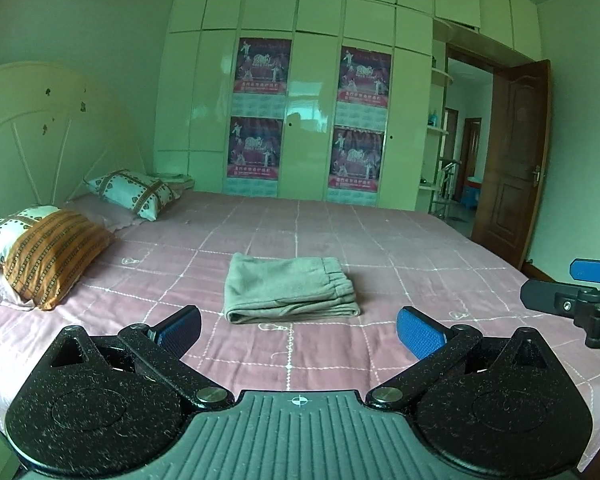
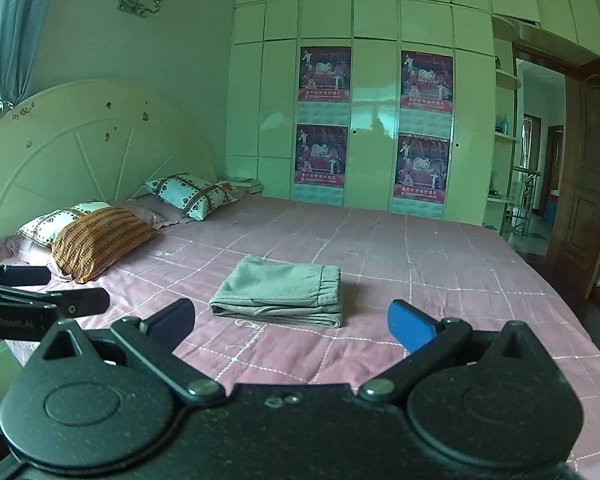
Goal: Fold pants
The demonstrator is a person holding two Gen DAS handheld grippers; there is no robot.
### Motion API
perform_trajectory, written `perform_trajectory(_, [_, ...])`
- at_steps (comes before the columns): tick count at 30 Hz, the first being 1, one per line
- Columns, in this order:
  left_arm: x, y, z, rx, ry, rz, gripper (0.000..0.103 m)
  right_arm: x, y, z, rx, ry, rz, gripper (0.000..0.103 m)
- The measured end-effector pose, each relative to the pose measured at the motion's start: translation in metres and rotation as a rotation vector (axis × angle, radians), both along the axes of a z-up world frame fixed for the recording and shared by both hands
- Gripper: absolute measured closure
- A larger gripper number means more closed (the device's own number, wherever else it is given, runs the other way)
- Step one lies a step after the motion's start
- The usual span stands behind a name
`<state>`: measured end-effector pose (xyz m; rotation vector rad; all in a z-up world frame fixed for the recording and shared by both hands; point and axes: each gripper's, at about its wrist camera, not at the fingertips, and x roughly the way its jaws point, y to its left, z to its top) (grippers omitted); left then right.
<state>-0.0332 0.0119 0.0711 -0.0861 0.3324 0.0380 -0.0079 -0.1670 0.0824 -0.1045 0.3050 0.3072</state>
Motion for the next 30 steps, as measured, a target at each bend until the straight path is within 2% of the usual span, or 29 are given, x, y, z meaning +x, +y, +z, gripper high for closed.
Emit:
perform_trajectory(10, [-0.0056, -0.0056, 0.006, -0.001, -0.034, -0.016, 0.0, -0.0088, 0.0037, -0.0006, 0.004, -0.018, -0.001, 0.006])
perform_trajectory(30, [-0.0064, -0.0087, 0.0077, 0.001, -0.04, -0.027, 0.0, -0.0118, 0.0001, 0.0009, 0.005, -0.016, 0.002, 0.006])
